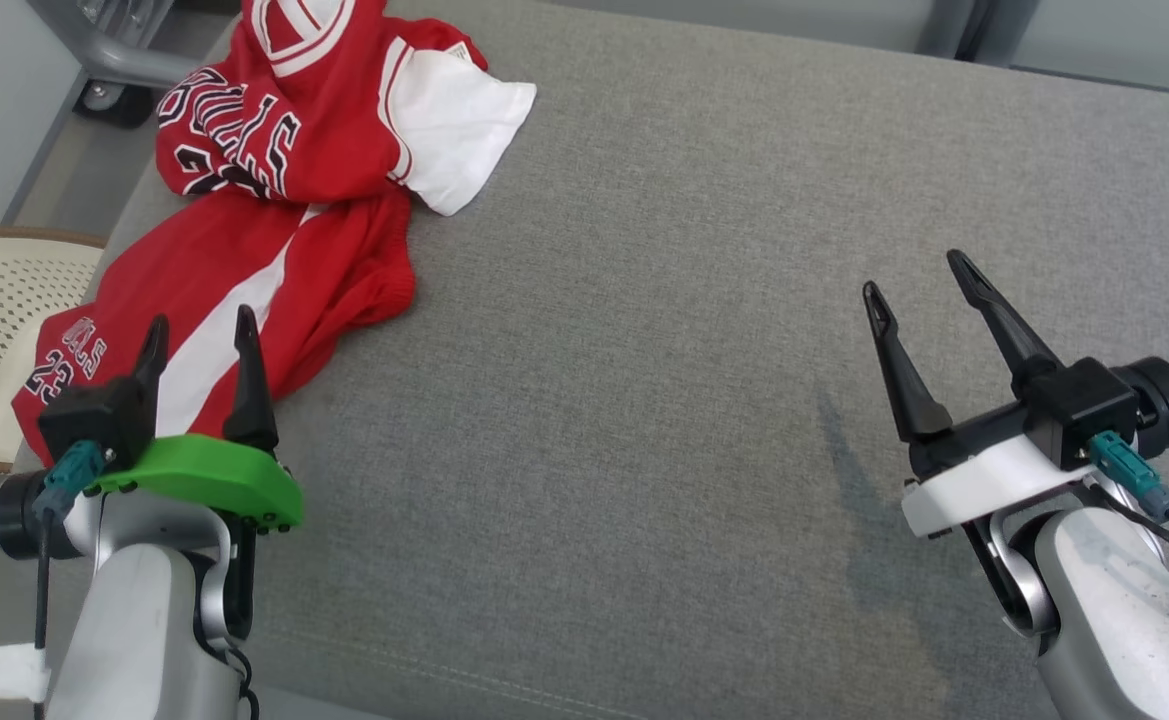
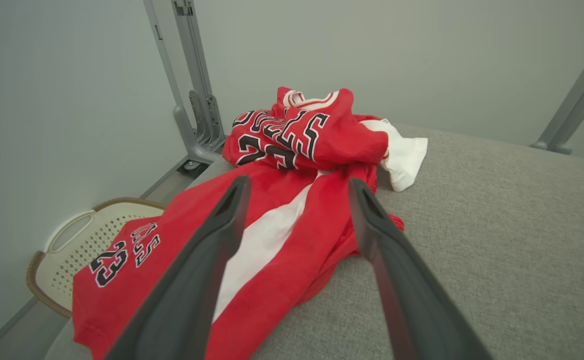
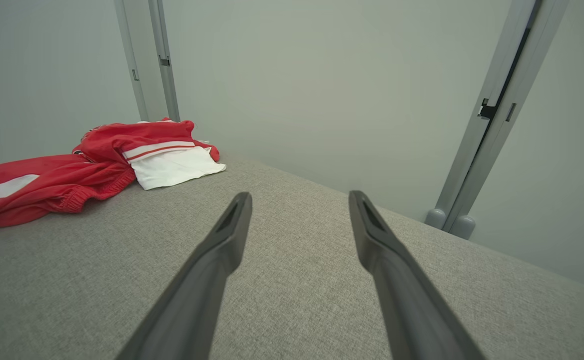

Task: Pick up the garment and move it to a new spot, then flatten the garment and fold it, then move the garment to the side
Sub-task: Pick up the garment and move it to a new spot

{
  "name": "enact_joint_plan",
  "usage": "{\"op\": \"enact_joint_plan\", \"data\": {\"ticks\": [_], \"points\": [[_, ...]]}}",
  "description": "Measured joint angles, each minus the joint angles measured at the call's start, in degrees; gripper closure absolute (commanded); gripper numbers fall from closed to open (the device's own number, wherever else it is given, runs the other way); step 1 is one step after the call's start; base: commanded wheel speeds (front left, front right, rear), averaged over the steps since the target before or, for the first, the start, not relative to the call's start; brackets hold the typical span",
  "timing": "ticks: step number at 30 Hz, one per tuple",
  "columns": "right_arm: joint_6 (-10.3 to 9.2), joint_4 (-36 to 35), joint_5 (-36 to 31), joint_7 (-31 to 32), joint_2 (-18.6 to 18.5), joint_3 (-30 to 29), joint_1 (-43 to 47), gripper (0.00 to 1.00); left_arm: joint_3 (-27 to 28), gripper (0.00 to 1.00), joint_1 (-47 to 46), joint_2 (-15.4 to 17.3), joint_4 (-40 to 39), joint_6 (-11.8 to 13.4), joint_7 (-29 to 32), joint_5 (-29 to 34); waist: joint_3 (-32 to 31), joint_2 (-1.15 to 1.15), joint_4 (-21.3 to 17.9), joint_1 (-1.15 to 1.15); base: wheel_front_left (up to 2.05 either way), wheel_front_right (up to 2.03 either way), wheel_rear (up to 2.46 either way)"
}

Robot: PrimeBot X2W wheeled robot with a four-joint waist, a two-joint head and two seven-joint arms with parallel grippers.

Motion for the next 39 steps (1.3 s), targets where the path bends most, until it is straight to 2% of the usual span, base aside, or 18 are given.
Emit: {"op": "enact_joint_plan", "data": {"ticks": [9, 17, 23, 36, 37, 38, 39], "points": [[1.25, -1.55, -0.92, 1.15, -1.43, 0.47, -3.72, 0.0, -0.1, 0.0, -10.85, -0.82, 8.66, 0.18, 5.26, -0.37, 7.61, 0.0, -2.58, 0.0, 0.0, 0.0, 0.0], [1.37, -2.26, -1.53, 1.83, -2.12, -0.36, -5.97, 0.0, 0.18, 0.0, -16.78, -1.16, 14.74, 1.16, 7.79, -0.45, 12.29, 0.0, -4.04, 0.0, 0.0, 0.0, 0.0], [1.45, -2.22, -1.83, 2.16, -3.38, -0.63, -6.49, 0.0, 0.13, 0.0, -19.64, -1.65, 18.58, 1.36, 7.78, -0.48, 14.09, 0.0, -3.8, 0.0, 0.0, 0.0, 0.0], [2.68, -2.21, -1.93, 2.82, -3.63, 0.2, -6.62, 0.0, 2.32, 0.0, -22.98, -2.3, 26.58, 2.18, 6.73, -0.78, 14.76, 0.0, -3.39, 0.0, 0.0, 0.0, 0.0], [2.68, -2.21, -1.93, 2.83, -3.63, 0.29, -6.62, 0.0, 2.38, 0.1, -23.11, -2.31, 26.94, 2.19, 6.53, -0.91, 14.76, 0.0, -3.46, 0.0, 0.0, 0.0, 0.0], [2.68, -2.21, -1.93, 2.83, -3.61, 0.32, -6.62, 0.0, 2.44, 0.43, -23.3, -2.33, 27.22, 2.19, 6.17, -1.03, 14.75, 0.0, -3.52, 0.0, 0.0, 0.0, 0.0], [2.68, -2.2, -1.93, 2.83, -3.63, 0.32, -6.62, 0.0, 2.45, 0.65, -23.6, -2.33, 27.54, 2.19, 5.72, -1.03, 14.73, 0.0, -3.59, 0.0, 0.0, 0.0, 0.0]]}}
